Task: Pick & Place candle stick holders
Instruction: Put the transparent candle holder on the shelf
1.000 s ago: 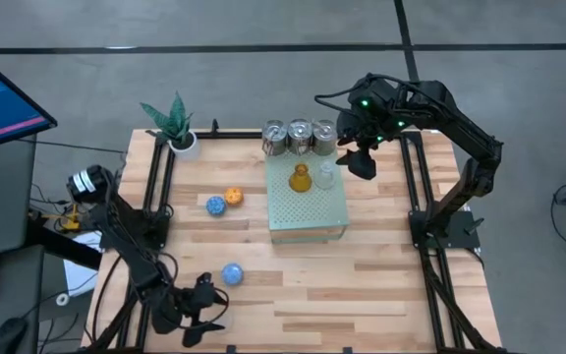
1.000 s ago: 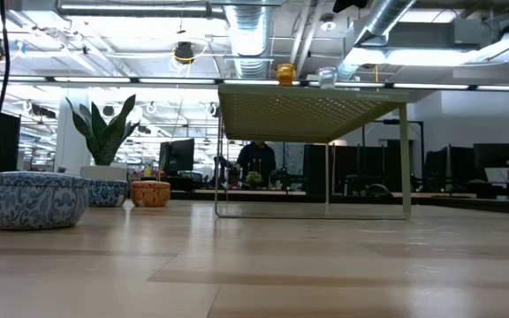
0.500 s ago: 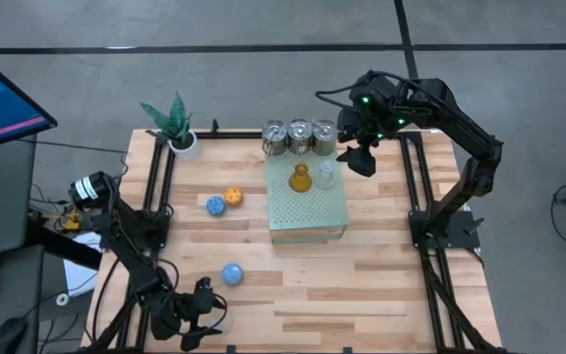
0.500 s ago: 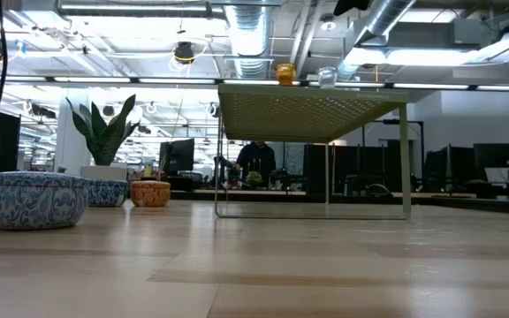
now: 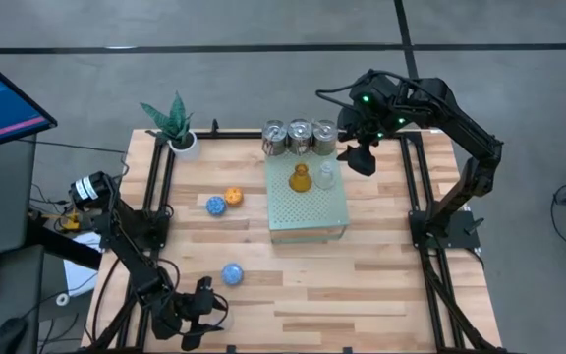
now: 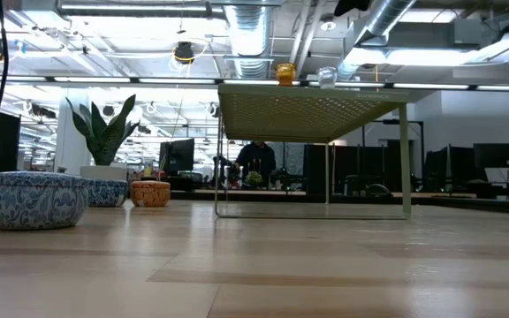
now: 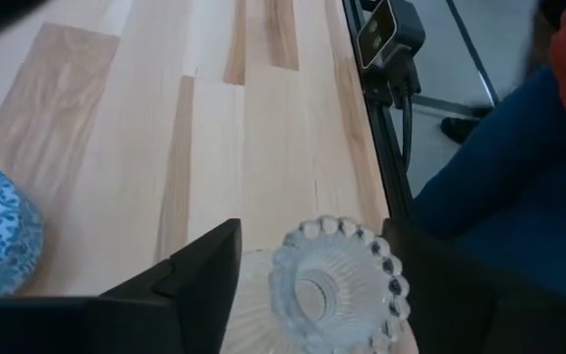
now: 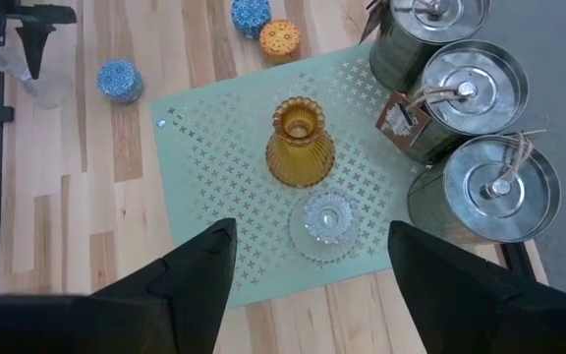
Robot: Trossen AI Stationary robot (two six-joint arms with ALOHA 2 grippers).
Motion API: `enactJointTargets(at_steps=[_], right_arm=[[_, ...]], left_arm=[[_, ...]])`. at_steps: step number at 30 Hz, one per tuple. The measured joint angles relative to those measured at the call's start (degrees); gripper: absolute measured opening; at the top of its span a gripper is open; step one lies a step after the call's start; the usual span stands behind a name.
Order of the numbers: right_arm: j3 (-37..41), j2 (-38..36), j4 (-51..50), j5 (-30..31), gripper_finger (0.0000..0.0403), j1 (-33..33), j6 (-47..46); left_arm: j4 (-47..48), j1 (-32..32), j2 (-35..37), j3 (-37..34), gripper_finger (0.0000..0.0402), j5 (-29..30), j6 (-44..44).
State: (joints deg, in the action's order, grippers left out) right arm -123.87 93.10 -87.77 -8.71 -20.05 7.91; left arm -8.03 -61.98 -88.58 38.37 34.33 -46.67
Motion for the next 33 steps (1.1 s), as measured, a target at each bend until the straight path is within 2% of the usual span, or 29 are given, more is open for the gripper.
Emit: enactJointTargets(at_steps=[3, 12, 21, 26, 33], right_arm=[[0.0, 0.0, 0.0, 0.0, 0.0256, -0.1, 0.1], [0.0, 0.0, 0.4, 1.0, 0.0256, -0.4, 0.0], [0.0, 0.0, 1.7, 1.3, 0.0256, -0.5, -0.4], [0.0, 0.0, 1.7, 1.3, 0.0256, -0.7, -0.4], [0.0, 0.0, 1.6, 1.3, 0.0256, -0.7, -0.3]], left_arm=[[0.0, 0.0, 0.0, 0.0, 0.0226, 0.0, 2.6], [0.6, 0.5, 0.0, 0.0, 0.0168, 0.1, 3.1], [3.2, 1.4, 1.6, 0.1, 0.0169, -1.3, 1.0], [9.1, 3.7, 7.7, 0.0, 0.0167, -1.3, -2.2], [18.7, 9.9, 20.8, 0.0, 0.0167, 0.5, -2.1]])
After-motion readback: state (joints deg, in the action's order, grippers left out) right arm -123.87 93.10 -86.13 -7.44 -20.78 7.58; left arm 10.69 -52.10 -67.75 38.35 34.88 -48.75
